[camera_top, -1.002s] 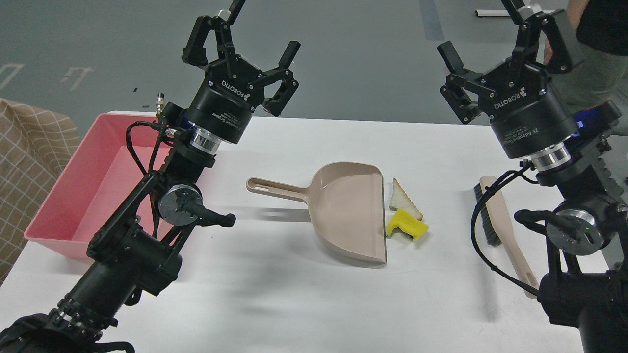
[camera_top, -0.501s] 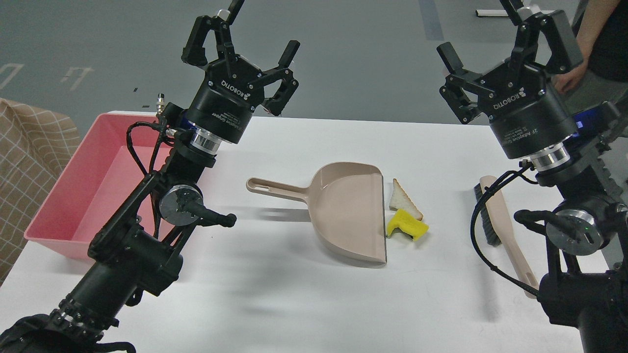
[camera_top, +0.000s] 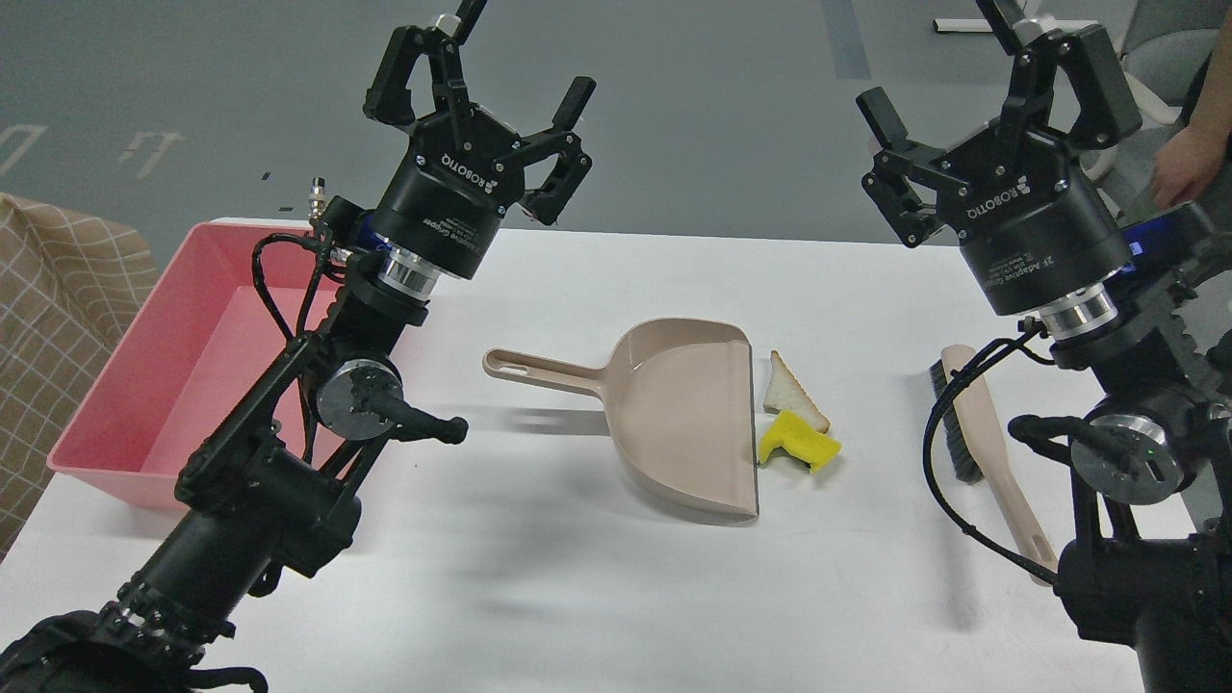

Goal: Sweep and dump garbage into bin

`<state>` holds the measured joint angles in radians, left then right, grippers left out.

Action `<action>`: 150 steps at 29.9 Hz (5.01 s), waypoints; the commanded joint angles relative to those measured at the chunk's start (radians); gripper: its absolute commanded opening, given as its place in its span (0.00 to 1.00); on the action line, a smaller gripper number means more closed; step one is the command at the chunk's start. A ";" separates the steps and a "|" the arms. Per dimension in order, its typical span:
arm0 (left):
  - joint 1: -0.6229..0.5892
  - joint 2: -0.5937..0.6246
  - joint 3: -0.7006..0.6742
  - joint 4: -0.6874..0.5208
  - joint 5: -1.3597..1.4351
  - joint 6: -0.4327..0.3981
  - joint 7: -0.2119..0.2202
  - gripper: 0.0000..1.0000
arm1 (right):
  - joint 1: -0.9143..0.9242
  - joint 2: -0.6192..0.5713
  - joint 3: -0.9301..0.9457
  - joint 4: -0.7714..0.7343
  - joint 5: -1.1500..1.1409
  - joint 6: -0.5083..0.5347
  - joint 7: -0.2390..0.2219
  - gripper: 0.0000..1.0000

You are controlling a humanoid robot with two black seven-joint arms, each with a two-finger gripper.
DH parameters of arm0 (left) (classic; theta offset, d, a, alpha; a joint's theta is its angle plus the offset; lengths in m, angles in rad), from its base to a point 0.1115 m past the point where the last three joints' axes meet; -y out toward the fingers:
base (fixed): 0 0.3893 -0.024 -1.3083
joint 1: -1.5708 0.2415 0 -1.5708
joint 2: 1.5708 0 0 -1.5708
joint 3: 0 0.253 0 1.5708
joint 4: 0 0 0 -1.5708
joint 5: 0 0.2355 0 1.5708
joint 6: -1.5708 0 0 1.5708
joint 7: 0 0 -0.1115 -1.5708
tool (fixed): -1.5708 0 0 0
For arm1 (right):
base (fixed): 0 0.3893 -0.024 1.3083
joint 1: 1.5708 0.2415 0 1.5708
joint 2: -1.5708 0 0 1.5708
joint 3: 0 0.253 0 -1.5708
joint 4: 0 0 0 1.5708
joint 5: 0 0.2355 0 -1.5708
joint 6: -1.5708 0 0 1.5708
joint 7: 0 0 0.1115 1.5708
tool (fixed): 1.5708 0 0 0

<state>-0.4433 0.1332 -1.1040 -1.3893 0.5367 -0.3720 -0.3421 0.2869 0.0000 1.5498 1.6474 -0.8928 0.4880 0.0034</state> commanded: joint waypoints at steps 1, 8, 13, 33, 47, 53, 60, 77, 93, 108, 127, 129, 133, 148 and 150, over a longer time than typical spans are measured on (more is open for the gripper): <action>0.000 0.006 0.003 -0.001 0.005 -0.001 0.000 0.98 | 0.000 0.000 0.001 0.000 0.000 0.000 0.000 1.00; 0.000 0.002 0.004 -0.001 0.052 0.033 0.000 0.98 | 0.000 0.000 0.001 -0.001 0.000 -0.002 -0.002 1.00; 0.000 0.008 0.032 -0.001 0.062 0.062 0.000 0.98 | -0.002 0.000 0.001 -0.001 0.000 0.000 -0.002 1.00; 0.012 0.101 0.213 -0.194 0.405 0.613 0.107 0.98 | -0.008 0.000 0.018 -0.008 0.000 -0.002 -0.006 1.00; 0.195 0.192 0.316 -0.326 0.539 0.834 0.153 0.98 | 0.001 0.000 0.024 -0.011 0.000 -0.002 -0.006 1.00; 0.330 0.180 0.316 -0.329 0.689 0.846 0.153 0.98 | 0.006 0.000 0.027 -0.012 0.000 0.000 -0.005 1.00; 0.434 0.177 0.316 -0.330 0.726 0.861 0.141 0.98 | 0.005 0.000 0.026 -0.012 0.000 0.000 -0.007 1.00; 0.476 0.115 0.388 -0.272 0.753 0.861 0.135 0.98 | 0.006 0.000 0.026 -0.023 0.000 0.000 -0.006 1.00; 0.453 0.080 0.389 -0.136 0.753 0.861 0.103 0.97 | 0.014 0.000 0.022 -0.023 -0.008 -0.002 -0.008 1.00; 0.410 0.078 0.441 -0.044 0.753 0.861 0.071 0.97 | -0.005 0.000 0.024 -0.014 -0.006 -0.008 -0.008 1.00; 0.293 -0.014 0.469 0.104 0.750 0.861 0.077 0.97 | -0.006 0.000 0.027 -0.018 -0.005 -0.009 -0.008 1.00; 0.291 -0.012 0.469 0.118 0.750 0.861 0.075 0.97 | -0.006 0.000 0.027 -0.020 -0.005 -0.009 -0.008 1.00; 0.269 -0.014 0.469 0.147 0.747 0.861 0.075 0.97 | -0.008 0.000 0.027 -0.018 -0.005 -0.009 -0.008 1.00; 0.241 -0.006 0.470 0.193 0.743 0.861 0.071 0.97 | -0.006 0.000 0.027 -0.018 -0.005 -0.017 -0.008 1.00; 0.239 -0.006 0.470 0.196 0.743 0.861 0.071 0.97 | -0.006 0.000 0.027 -0.017 -0.005 -0.022 -0.008 1.00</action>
<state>-0.2017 0.1256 -0.6350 -1.1969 1.2798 0.4887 -0.2715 0.2807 0.0000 1.5770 1.6279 -0.8974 0.4733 -0.0046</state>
